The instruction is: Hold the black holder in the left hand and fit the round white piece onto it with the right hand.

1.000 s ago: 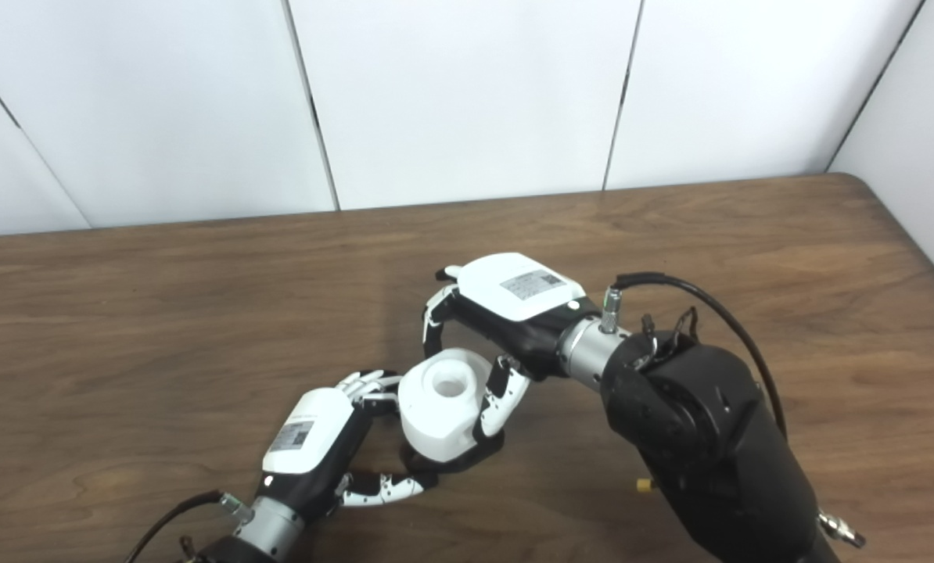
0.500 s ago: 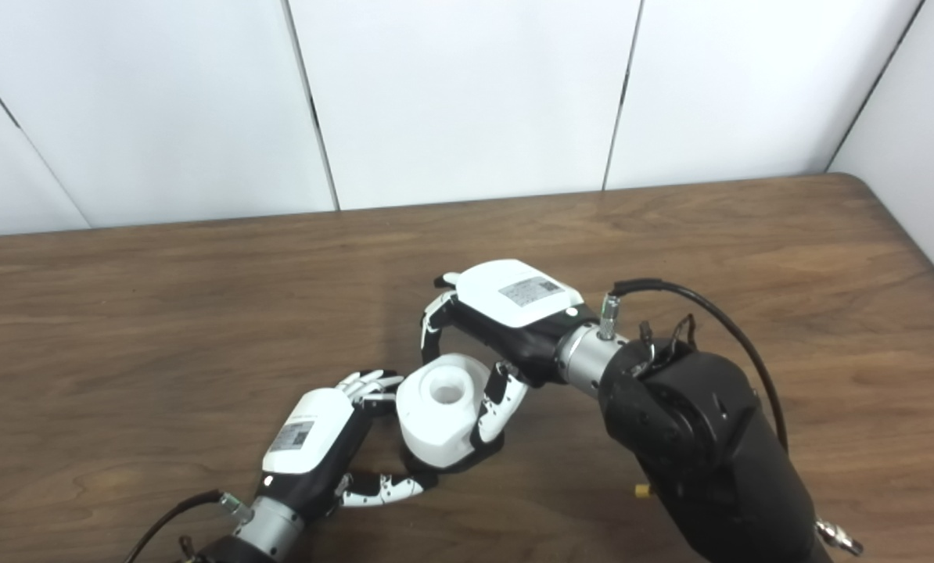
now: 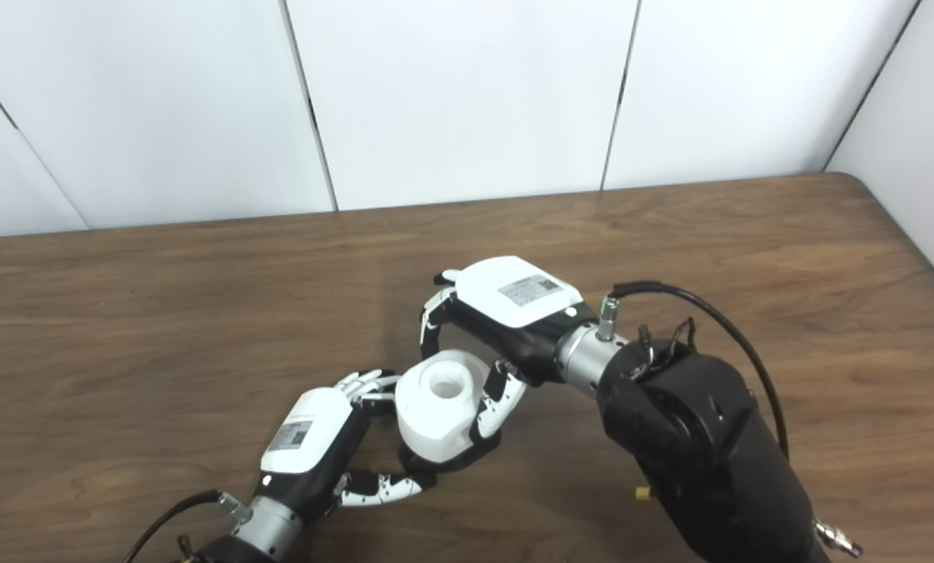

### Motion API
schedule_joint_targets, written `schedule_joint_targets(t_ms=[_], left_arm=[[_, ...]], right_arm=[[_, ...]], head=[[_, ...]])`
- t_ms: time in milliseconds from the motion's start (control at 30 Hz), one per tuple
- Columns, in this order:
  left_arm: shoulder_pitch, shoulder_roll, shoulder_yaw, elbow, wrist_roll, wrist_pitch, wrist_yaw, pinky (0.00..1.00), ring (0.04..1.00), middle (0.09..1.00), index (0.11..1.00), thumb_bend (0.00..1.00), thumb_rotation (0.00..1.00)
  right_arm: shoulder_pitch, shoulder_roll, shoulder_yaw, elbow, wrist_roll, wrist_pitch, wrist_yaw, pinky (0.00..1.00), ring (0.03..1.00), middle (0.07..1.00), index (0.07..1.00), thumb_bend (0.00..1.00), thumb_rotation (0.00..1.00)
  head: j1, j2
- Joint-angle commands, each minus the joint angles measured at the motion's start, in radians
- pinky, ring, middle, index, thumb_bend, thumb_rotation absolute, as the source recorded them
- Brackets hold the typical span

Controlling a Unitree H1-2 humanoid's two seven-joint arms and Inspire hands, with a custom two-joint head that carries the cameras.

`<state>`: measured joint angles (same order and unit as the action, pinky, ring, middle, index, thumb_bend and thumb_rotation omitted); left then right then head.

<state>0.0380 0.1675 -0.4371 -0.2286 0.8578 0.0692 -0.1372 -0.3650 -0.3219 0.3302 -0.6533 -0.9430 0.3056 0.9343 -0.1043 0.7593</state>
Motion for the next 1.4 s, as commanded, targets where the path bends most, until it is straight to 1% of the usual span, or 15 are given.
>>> schedule_joint_targets(t_ms=[0,267,700,933,1167,1367], left_arm=[[0.024,0.02,-0.004,0.016,0.009,0.05,-0.068,0.91,0.902,0.841,0.493,0.51,0.05],[0.023,0.021,0.0,0.013,0.009,0.046,-0.068,0.91,0.898,0.837,0.492,0.51,0.05],[0.025,0.02,0.008,0.003,0.006,0.045,-0.08,0.91,0.898,0.839,0.492,0.51,0.05],[0.026,0.018,0.011,0.01,0.007,0.038,-0.069,0.9,0.896,0.834,0.492,0.51,0.05],[0.025,0.016,0.011,0.009,0.007,0.04,-0.071,0.9,0.895,0.835,0.492,0.51,0.05],[0.024,0.015,0.01,0.003,0.006,0.044,-0.078,0.91,0.899,0.839,0.492,0.51,0.05]], right_arm=[[-0.005,-0.003,-0.003,0.006,-0.006,-0.015,-0.004,0.86,0.948,0.803,0.482,0.52,0.13],[-0.023,-0.011,-0.014,-0.006,-0.007,0.002,0.025,0.87,0.959,0.803,0.482,0.52,0.13],[-0.038,-0.021,-0.022,-0.014,-0.012,-0.005,0.066,0.86,0.954,0.802,0.482,0.52,0.13],[-0.029,-0.015,-0.022,-0.012,-0.007,-0.01,0.06,0.85,0.95,0.799,0.482,0.52,0.13],[-0.024,-0.013,-0.022,-0.006,0.001,-0.017,0.045,0.84,0.95,0.8,0.482,0.52,0.13],[-0.015,-0.007,-0.018,-0.001,-0.013,-0.021,0.038,0.85,0.944,0.796,0.482,0.52,0.13]], head=[[-0.001,0.001],[-0.006,0.005],[-0.015,0.013],[-0.021,0.016],[-0.018,0.016],[-0.016,0.017]])
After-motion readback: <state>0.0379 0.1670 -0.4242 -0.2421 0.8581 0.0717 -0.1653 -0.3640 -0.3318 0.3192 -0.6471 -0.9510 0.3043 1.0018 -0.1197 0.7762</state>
